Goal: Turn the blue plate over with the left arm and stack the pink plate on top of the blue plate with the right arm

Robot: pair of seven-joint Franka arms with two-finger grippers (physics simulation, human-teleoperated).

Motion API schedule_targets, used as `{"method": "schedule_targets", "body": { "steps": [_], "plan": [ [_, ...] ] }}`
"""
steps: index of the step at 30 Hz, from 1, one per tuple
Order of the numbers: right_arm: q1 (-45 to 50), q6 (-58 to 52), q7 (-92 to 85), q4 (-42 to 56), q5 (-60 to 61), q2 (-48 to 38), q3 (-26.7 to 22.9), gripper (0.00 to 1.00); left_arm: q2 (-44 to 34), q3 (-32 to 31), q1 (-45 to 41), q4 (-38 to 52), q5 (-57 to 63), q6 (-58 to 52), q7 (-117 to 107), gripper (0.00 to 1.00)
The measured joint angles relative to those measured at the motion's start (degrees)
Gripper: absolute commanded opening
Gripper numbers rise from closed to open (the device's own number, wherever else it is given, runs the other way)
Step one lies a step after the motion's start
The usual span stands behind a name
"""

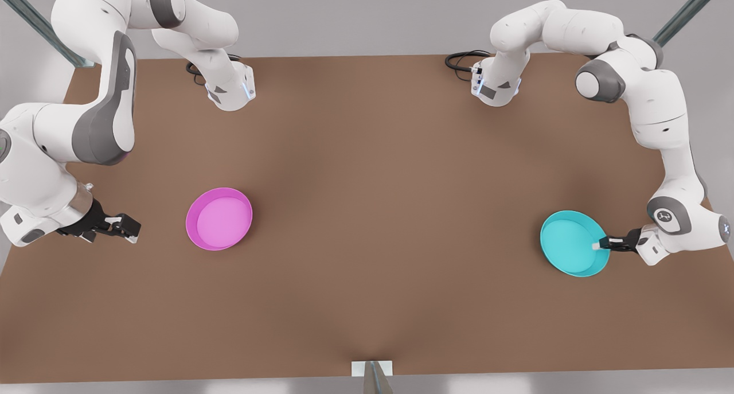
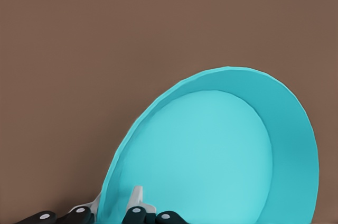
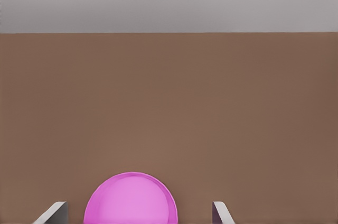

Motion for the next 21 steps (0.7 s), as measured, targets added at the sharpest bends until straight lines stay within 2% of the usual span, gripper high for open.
{"method": "schedule_targets", "body": {
  "steps": [2,21],
  "plan": [
    [0.0,0.0,0.1,0.0,0.0,0.0,0.0,1.0,0.0,0.0,0.0,0.0,0.0,0.0,-0.1,0.21],
    [-0.1,0.1,0.1,0.0,0.0,0.0,0.0,1.0,-2.3,-1.6,-0.8,0.2,3.1,-0.9,-6.3,0.21]
  ]
}}
